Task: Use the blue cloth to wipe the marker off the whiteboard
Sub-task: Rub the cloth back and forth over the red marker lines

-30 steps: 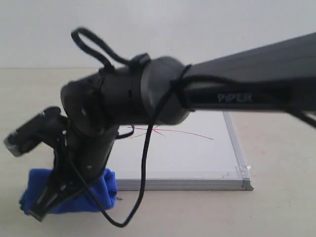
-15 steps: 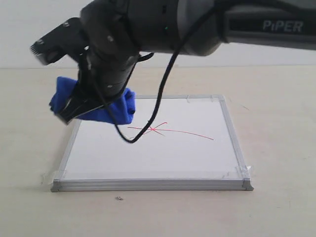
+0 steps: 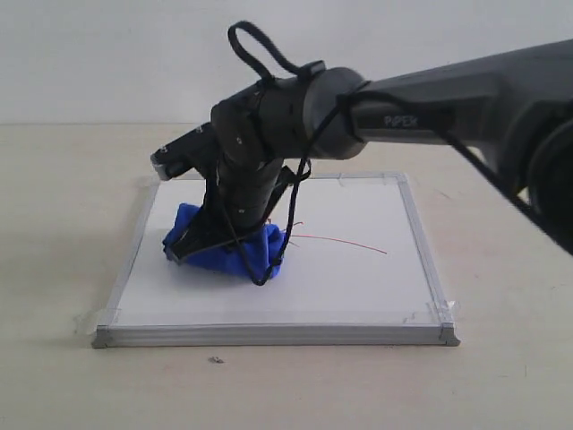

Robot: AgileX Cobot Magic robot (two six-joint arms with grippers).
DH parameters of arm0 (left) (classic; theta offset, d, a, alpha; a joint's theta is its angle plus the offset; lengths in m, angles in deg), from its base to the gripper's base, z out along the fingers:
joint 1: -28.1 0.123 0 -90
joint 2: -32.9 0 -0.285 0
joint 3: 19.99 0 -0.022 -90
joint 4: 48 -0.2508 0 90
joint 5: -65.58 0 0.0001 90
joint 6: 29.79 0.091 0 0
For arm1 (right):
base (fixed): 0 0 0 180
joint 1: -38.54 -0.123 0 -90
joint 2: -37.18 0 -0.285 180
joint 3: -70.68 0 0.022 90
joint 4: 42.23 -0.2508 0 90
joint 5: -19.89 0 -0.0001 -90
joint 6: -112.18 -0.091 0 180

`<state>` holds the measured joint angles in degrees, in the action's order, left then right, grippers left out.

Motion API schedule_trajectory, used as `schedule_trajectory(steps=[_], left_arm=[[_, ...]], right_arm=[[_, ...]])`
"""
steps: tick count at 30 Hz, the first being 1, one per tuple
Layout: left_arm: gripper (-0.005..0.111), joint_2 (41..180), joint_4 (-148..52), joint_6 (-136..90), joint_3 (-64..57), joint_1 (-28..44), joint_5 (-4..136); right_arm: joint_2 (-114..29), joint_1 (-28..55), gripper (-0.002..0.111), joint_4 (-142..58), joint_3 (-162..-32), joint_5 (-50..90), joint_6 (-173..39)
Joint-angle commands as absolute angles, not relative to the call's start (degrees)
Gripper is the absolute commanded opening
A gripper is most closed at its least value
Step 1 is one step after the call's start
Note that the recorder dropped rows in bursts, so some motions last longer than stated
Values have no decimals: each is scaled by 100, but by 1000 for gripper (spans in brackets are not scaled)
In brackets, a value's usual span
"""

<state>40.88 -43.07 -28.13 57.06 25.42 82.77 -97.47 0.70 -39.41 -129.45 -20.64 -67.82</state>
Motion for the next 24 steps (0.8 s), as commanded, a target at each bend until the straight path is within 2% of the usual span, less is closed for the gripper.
schedule_trajectory(steps=[1, 6, 16, 20, 24], left_arm=[[5, 4068, -4315, -2804, 5723, 2558, 8234], [5, 4068, -4315, -2804, 5723, 2558, 8234], [5, 4068, -4315, -2804, 5723, 2558, 8234], [5, 4068, -4315, -2804, 5723, 2558, 8234], [5, 4068, -4315, -2804, 5723, 2558, 8234]], right_arm=[[-10130, 77, 0, -4287, -13354, -2203, -6353], [-10535, 186, 0, -3804, -13934, -2562, -6350], [-10815, 1169, 0, -2790, -14245, -3518, -7097], [-10763, 1464, 0, -2803, -14245, -3737, -7124], [-10725, 1363, 0, -3267, -14245, -3798, -6570]])
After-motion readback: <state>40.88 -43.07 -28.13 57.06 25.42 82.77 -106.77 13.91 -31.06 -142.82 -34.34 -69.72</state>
